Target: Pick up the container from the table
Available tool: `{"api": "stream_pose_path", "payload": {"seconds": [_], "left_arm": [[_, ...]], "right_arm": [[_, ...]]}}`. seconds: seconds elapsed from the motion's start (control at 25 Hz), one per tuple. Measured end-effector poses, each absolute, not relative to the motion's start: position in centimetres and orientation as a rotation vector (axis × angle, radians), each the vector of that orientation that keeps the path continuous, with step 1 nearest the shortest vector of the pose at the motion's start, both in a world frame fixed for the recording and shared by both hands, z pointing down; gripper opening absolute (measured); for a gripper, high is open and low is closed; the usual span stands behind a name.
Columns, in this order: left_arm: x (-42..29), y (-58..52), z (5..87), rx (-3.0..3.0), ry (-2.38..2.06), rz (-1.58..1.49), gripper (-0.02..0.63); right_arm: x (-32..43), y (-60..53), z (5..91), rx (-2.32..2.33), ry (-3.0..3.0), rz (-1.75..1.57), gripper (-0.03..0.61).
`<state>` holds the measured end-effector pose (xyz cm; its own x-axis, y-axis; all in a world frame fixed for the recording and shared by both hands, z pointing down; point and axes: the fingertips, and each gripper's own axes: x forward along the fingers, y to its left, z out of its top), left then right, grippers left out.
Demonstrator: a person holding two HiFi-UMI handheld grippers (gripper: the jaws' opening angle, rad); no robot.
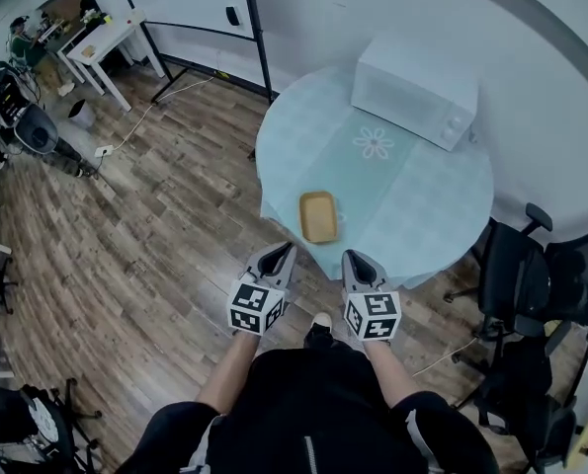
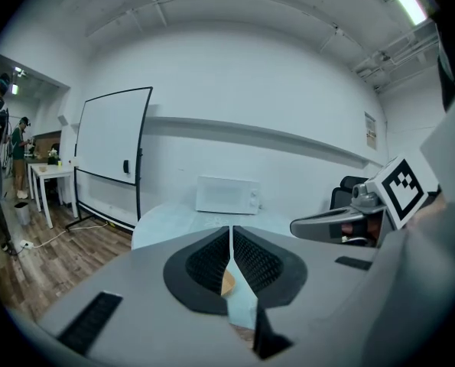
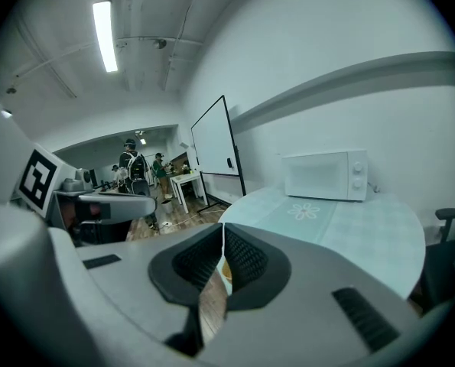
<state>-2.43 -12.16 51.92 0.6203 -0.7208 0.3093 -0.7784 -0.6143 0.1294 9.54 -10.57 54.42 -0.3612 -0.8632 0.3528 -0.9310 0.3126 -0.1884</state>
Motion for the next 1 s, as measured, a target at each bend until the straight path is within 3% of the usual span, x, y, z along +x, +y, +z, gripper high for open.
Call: {"api": "stream_pose_path", "payload": {"seconds": [1.0], "left_arm": [[-2.2, -21.9, 52.5, 2.598, -1.168, 0.34, 0.026]], "right_arm": [[8.2, -19.6, 54.8, 1.646, -2.384, 0.544, 0.026]]}}
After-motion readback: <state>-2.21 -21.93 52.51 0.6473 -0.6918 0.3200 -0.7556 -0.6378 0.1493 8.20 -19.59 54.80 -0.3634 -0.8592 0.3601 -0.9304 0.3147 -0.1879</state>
